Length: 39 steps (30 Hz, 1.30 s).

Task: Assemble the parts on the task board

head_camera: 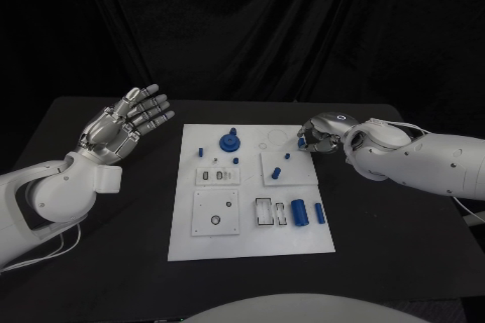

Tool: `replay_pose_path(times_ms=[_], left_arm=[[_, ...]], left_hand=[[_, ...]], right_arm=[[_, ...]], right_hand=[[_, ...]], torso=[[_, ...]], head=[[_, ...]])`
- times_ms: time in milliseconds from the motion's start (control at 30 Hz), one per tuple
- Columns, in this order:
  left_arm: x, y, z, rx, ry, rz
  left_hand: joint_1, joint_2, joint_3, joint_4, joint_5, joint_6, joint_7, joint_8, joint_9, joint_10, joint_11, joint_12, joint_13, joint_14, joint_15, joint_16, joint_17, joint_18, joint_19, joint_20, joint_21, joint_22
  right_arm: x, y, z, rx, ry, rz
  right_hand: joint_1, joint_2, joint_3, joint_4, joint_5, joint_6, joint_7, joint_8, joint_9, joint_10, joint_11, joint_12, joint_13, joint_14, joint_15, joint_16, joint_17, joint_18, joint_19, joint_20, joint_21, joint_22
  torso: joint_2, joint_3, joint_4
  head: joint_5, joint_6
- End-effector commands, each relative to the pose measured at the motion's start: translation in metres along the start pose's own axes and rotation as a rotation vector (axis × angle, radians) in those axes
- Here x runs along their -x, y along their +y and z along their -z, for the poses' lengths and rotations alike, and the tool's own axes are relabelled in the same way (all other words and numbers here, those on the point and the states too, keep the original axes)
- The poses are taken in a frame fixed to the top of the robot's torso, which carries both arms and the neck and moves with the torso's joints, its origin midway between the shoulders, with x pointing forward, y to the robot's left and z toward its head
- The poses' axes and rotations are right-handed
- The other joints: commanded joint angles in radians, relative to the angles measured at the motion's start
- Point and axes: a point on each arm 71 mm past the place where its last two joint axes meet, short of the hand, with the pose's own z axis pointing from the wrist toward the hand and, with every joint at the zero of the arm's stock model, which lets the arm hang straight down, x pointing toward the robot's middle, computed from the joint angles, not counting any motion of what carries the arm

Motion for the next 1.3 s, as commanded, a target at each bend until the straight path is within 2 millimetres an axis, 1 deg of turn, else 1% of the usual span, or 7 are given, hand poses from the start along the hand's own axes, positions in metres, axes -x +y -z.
replay_pose_path(times_ms=[33,167,467,900,1067,1200,1300], left_arm=[[-0.0015,0.0003,-0.0003,-0.004,0.014,0.015],[-0.0013,0.0007,-0.0002,-0.002,0.014,0.016],[-0.0008,0.0020,0.0003,0.004,0.014,0.017],[-0.0003,0.0031,0.0009,0.009,0.014,0.019],[0.0000,0.0034,0.0012,0.012,0.013,0.019],[0.0005,0.0033,0.0017,0.014,0.011,0.018],[0.0008,0.0031,0.0025,0.015,0.009,0.017]], left_hand=[[-0.008,0.000,0.005,-0.001,0.005,0.001,0.088,0.004,0.001,0.004,0.002,0.006,0.002,0.005,0.003,0.001,0.001,-0.011,0.004,-0.002,0.001,-0.001],[-0.008,0.000,0.005,-0.001,0.005,0.001,0.088,0.004,0.001,0.004,0.002,0.006,0.002,0.005,0.003,0.001,0.001,-0.011,0.004,-0.002,0.001,-0.001],[-0.009,0.001,0.006,-0.002,0.005,0.001,0.089,0.004,0.001,0.005,0.003,0.007,0.002,0.004,0.003,-0.001,0.001,-0.011,0.003,-0.002,0.000,-0.002],[-0.010,0.000,0.008,-0.004,0.006,0.001,0.090,0.004,0.001,0.005,0.003,0.007,0.002,0.003,0.003,-0.003,0.000,-0.012,0.002,-0.002,0.000,-0.002],[-0.010,0.000,0.008,-0.004,0.006,0.001,0.090,0.004,0.001,0.005,0.003,0.007,0.002,0.003,0.003,-0.003,0.000,-0.012,0.002,-0.002,0.000,-0.002],[-0.010,0.000,0.008,-0.004,0.006,0.001,0.090,0.004,0.001,0.005,0.003,0.007,0.002,0.003,0.003,-0.003,0.000,-0.012,0.002,-0.002,0.000,-0.002],[-0.010,0.000,0.008,-0.004,0.006,0.001,0.090,0.004,0.001,0.005,0.003,0.007,0.002,0.003,0.003,-0.003,0.000,-0.012,0.002,-0.002,0.000,-0.002]], right_arm=[[-0.0001,-0.0012,-0.0004,-0.010,-0.018,-0.001],[-0.0009,-0.0007,-0.0012,-0.009,-0.015,-0.001],[-0.0031,0.0007,-0.0023,-0.005,-0.005,-0.001],[-0.0032,0.0008,-0.0030,-0.005,-0.008,0.000],[-0.0015,0.0004,-0.0026,-0.003,-0.030,-0.002],[0.0015,0.0008,-0.0019,0.006,-0.063,-0.005],[0.0050,0.0029,-0.0006,0.017,-0.091,-0.012]], right_hand=[[0.005,-0.003,-0.006,0.000,-0.005,0.002,0.006,-0.005,-0.001,0.077,0.004,-0.004,0.233,0.077,0.004,-0.007,0.178,0.009,-0.009,0.001,-0.009,0.153],[0.009,-0.001,-0.007,-0.002,-0.004,0.019,0.007,0.004,0.004,0.077,0.006,-0.004,0.233,0.077,0.005,-0.009,0.176,0.009,-0.010,0.002,-0.013,0.152],[0.033,0.007,0.002,-0.022,0.086,0.082,0.004,0.044,0.032,0.074,0.007,-0.007,0.230,0.075,0.006,-0.012,0.171,0.010,-0.011,0.004,-0.024,0.153],[0.050,0.012,0.013,-0.040,0.113,0.113,-0.001,0.071,0.054,0.067,0.008,-0.013,0.222,0.070,0.007,-0.024,0.155,0.014,-0.017,0.004,-0.043,0.150],[0.066,0.021,0.023,-0.052,0.107,0.124,-0.003,0.083,0.065,0.064,0.010,-0.015,0.219,0.067,0.008,-0.031,0.146,0.015,-0.021,0.004,-0.053,0.147],[0.064,0.028,0.022,-0.053,0.065,0.143,-0.002,0.100,0.081,0.053,0.016,-0.024,0.207,0.061,0.012,-0.047,0.127,0.018,-0.028,0.008,-0.072,0.143],[0.064,0.030,0.021,-0.053,0.052,0.157,-0.005,0.111,0.089,0.051,0.014,-0.027,0.204,0.058,0.012,-0.054,0.118,0.020,-0.031,0.009,-0.082,0.140]], torso=[[0.000,0.0004,-0.0006],[0.000,0.0003,-0.0006],[0.000,-0.0002,-0.0002],[0.000,0.0003,-0.0004],[0.000,0.0005,0.0002],[-0.001,0.0002,-0.0011],[-0.001,0.0001,-0.0003]], head=[[0.001,-0.001],[0.001,-0.002],[0.002,-0.004],[0.004,-0.006],[0.006,-0.007],[0.010,-0.007],[0.012,-0.007]])
